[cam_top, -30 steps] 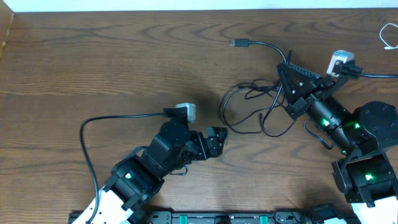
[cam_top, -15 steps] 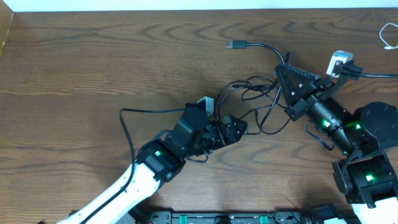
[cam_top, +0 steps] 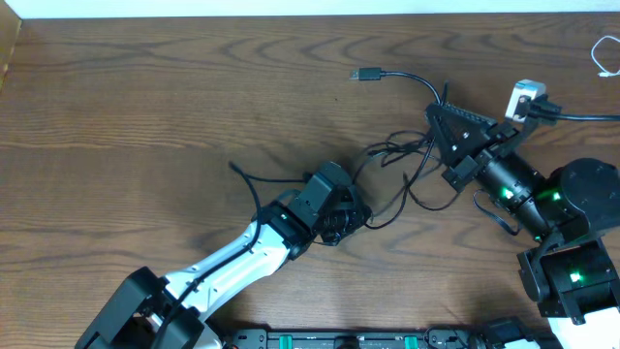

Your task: Untangle cables

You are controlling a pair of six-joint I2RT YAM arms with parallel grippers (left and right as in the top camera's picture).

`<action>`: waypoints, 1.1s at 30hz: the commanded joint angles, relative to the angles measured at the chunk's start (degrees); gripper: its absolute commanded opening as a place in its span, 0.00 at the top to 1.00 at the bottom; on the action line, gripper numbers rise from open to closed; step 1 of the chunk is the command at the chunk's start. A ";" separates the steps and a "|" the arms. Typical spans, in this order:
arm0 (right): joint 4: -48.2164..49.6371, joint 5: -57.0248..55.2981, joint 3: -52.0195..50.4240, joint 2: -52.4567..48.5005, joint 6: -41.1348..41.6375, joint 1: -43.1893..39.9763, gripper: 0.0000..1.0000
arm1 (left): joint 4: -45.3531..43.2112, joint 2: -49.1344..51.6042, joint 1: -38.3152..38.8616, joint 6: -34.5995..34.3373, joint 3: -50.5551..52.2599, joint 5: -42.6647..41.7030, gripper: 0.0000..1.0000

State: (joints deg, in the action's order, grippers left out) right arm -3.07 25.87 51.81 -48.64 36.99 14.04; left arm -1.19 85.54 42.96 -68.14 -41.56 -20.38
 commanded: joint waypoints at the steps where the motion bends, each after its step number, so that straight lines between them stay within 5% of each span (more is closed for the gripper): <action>1: -2.82 -4.92 1.88 0.63 -4.07 -0.57 0.99 | 2.05 -1.09 -0.76 11.58 0.24 5.05 0.92; 7: -10.32 -13.99 1.88 0.63 -5.29 -0.57 0.99 | 16.37 -6.10 -5.03 20.20 0.24 16.90 0.92; 13: -13.46 -15.80 1.88 0.63 -8.79 -0.57 0.99 | 19.82 -12.00 -7.61 21.94 0.24 19.39 0.92; 22: -17.11 -19.74 1.88 0.63 -8.79 -0.57 0.99 | 14.43 -18.67 -7.91 11.41 0.22 0.35 0.93; 31: -19.04 -19.76 1.88 0.63 -8.81 -0.57 0.99 | 14.38 -18.58 -7.91 -5.73 0.22 -7.19 0.92; 33: -19.26 -19.76 1.88 0.63 -8.83 -0.57 0.99 | 14.38 -18.58 -7.91 -6.80 0.22 -7.32 0.77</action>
State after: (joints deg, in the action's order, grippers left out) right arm -22.15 7.01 52.10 -48.62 29.26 14.04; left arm 13.26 67.22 35.24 -68.75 -41.54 -24.71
